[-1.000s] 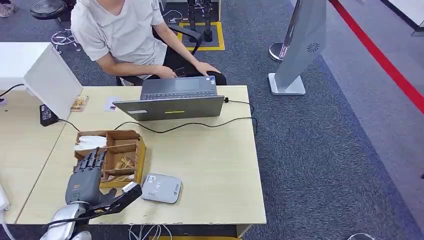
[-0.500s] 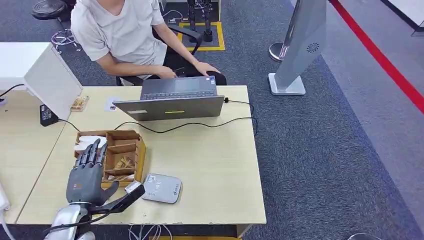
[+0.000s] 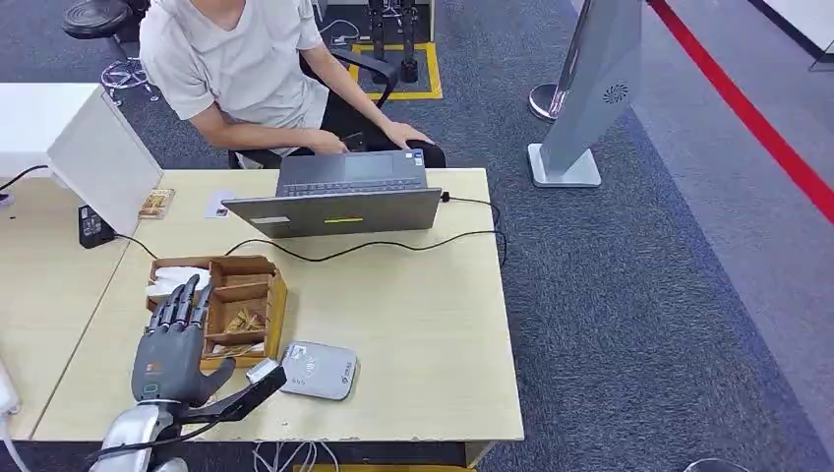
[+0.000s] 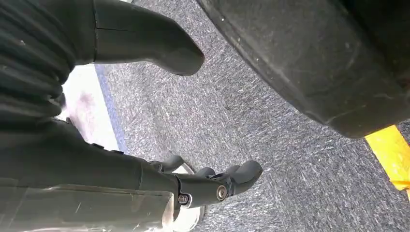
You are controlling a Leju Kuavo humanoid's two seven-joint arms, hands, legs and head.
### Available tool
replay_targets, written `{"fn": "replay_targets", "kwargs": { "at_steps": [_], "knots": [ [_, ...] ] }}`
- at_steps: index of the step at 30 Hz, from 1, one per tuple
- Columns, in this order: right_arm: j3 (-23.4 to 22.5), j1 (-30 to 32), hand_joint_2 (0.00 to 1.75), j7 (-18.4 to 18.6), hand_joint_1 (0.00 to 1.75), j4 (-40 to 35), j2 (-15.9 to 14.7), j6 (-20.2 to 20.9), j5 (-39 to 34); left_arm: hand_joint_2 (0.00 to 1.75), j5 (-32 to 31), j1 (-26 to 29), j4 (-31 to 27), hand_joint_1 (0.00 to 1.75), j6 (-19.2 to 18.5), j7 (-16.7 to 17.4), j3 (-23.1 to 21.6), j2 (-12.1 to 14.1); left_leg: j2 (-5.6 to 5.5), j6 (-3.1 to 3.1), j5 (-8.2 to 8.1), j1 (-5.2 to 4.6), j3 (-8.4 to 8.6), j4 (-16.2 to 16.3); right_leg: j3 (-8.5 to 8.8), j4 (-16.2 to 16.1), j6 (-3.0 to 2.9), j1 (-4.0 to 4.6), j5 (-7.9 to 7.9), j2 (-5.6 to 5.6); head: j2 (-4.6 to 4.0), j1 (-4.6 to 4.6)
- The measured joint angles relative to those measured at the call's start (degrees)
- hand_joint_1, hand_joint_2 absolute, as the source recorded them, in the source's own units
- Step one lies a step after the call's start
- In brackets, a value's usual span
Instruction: Pass the card to the sensor for recognition and then transmit it.
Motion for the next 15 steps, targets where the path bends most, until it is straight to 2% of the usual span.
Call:
{"fn": "replay_targets", "kwargs": {
  "at_steps": [5,10,15],
  "knots": [
    [0.00,0.00,1.75,0.00,0.00,0.00,0.00,0.02,0.00,1.75,0.20,0.02,0.00,0.00,-0.24,0.00,0.02,-0.02,0.00,0.00,0.00,0.00,0.00,0.00,0.00,0.00,0.00,0.00,0.00,0.00,0.00,0.00],
    [0.00,0.00,1.75,0.00,0.00,0.00,0.00,0.22,0.02,1.75,0.63,0.01,0.00,0.00,-3.28,0.39,0.22,0.00,0.00,0.00,0.00,0.00,0.00,0.00,-0.01,0.00,0.00,0.00,0.00,0.00,0.00,0.00],
    [0.00,-0.01,1.75,0.00,0.00,0.00,0.00,0.24,0.02,1.75,0.96,0.01,0.00,0.00,-4.13,0.55,0.30,0.00,0.00,0.00,0.00,0.00,0.00,0.00,0.00,0.00,0.00,0.00,0.00,0.00,0.00,0.00]
  ]
}}
